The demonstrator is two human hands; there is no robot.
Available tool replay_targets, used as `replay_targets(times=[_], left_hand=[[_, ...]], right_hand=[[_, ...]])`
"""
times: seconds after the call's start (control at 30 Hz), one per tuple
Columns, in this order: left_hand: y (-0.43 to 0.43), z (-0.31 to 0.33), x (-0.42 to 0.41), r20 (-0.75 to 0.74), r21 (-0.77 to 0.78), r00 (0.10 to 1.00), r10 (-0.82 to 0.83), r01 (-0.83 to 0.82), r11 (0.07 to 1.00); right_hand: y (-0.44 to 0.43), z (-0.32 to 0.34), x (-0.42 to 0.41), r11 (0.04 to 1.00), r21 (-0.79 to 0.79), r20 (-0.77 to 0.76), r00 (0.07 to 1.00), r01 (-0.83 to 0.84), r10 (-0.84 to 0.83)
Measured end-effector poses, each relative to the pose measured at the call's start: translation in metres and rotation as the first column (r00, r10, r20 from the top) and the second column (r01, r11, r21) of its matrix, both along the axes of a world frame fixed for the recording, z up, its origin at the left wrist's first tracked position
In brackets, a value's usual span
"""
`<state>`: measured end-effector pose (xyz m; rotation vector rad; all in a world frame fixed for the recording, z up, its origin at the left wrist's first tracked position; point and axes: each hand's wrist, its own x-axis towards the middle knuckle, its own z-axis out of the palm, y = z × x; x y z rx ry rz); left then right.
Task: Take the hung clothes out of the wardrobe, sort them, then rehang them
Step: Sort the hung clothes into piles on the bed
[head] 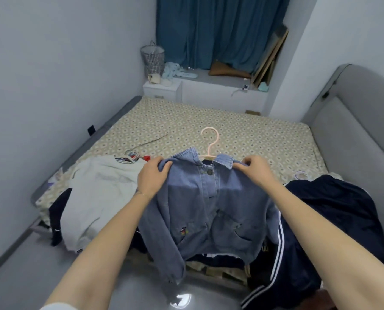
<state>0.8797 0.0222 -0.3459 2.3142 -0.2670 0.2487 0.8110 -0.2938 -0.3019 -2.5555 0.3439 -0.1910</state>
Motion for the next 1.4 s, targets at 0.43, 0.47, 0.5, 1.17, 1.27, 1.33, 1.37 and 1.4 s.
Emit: replay_targets(times=[0.43, 0.47, 0.5, 1.17, 1.27, 1.33, 1.37, 1.4], left_hand=[[0.170, 0.011, -0.029, 0.011, 0.041, 0.999, 0.043, -0.044, 0.998], [0.185, 0.012, -0.030, 0.001, 0.040, 0.999, 0.048, -0.048, 0.998], [0.200, 0.012, -0.032, -0.004, 0.043, 0.999, 0.053, -0.052, 0.998], [0.437, 0.000, 0.023, -0.064, 0.025, 0.984, 0.165, -0.163, 0.986], [0.454, -0.005, 0.042, -0.069, 0.087, 0.975, 0.210, -0.203, 0.975], [0.462, -0.006, 0.057, -0.082, 0.108, 0.970, 0.228, -0.218, 0.970], [0.466, -0.006, 0.063, -0.087, 0.116, 0.969, 0.233, -0.222, 0.968], [0.468, -0.006, 0.070, -0.089, 0.120, 0.968, 0.236, -0.224, 0.967]], right_hand=[[0.157, 0.027, -0.004, 0.975, -0.157, -0.031, 0.988, -0.157, 0.154], [0.172, 0.027, -0.004, 0.975, -0.153, -0.027, 0.987, -0.161, 0.159], [0.188, 0.026, -0.004, 0.976, -0.148, -0.028, 0.987, -0.162, 0.159], [0.426, -0.014, 0.054, 0.964, -0.034, -0.073, 0.963, -0.263, 0.260], [0.445, -0.024, 0.074, 0.961, -0.007, -0.066, 0.959, -0.276, 0.275], [0.455, -0.028, 0.089, 0.960, 0.011, -0.071, 0.957, -0.281, 0.281], [0.458, -0.030, 0.097, 0.960, 0.021, -0.074, 0.957, -0.280, 0.281], [0.461, -0.032, 0.106, 0.958, 0.027, -0.076, 0.955, -0.286, 0.287]])
